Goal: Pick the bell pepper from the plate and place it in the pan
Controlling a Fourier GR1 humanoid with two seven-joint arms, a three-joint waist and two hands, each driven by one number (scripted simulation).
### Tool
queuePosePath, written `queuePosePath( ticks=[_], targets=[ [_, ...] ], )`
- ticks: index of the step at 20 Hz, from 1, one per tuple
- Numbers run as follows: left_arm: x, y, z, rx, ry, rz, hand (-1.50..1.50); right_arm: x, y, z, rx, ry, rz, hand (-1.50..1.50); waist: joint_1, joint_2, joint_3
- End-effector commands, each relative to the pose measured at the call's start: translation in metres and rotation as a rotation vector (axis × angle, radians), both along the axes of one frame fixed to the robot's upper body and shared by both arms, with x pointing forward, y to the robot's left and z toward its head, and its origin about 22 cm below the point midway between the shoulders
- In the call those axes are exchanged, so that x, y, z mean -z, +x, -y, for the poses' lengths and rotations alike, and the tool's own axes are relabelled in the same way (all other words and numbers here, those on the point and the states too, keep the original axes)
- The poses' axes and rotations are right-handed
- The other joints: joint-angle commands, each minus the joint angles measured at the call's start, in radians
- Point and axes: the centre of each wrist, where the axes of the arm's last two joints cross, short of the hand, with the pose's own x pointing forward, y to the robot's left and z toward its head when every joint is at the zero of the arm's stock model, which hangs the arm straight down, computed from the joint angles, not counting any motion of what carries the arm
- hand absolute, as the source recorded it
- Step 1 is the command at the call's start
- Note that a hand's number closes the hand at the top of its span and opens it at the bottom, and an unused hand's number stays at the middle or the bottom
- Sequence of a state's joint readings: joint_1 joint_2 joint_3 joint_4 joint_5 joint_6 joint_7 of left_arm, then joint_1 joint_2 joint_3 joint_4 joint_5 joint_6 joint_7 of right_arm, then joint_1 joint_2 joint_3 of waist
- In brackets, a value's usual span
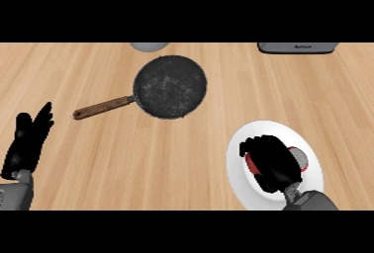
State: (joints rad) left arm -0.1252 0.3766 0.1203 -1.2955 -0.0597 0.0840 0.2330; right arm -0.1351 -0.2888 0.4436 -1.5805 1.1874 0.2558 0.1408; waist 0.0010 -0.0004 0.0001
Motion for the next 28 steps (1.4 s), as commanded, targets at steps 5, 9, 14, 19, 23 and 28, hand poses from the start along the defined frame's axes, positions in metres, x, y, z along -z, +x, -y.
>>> queuePosePath(
  ticks=[5,9,14,19,23,28],
  targets=[
    [-0.002,-0.021,-0.004,-0.01,0.014,0.009,0.0,0.008,0.017,0.007,-0.012,0.029,0.056,1.5,0.004,0.0,0.0],
    [0.004,-0.012,0.005,0.004,-0.01,0.006,0.0,0.005,-0.014,-0.011,0.183,0.092,0.038,1.5,-0.007,-0.002,-0.001],
    [0.003,-0.019,-0.015,-0.08,0.014,-0.003,0.0,0.034,-0.04,-0.005,0.837,0.118,-0.111,1.5,-0.083,-0.013,-0.002],
    [0.001,-0.014,-0.009,-0.042,0.005,-0.02,0.0,-0.026,-0.058,-0.058,0.944,0.23,0.233,1.5,-0.041,-0.02,-0.004],
    [-0.005,-0.004,0.01,0.009,0.004,0.003,0.0,-0.064,-0.063,-0.101,0.918,0.308,0.485,1.5,-0.003,-0.012,-0.002],
    [0.003,-0.004,0.003,0.022,0.001,0.002,0.0,-0.082,-0.066,-0.141,0.919,0.315,0.559,1.5,0.026,-0.001,-0.003]
  ],
)
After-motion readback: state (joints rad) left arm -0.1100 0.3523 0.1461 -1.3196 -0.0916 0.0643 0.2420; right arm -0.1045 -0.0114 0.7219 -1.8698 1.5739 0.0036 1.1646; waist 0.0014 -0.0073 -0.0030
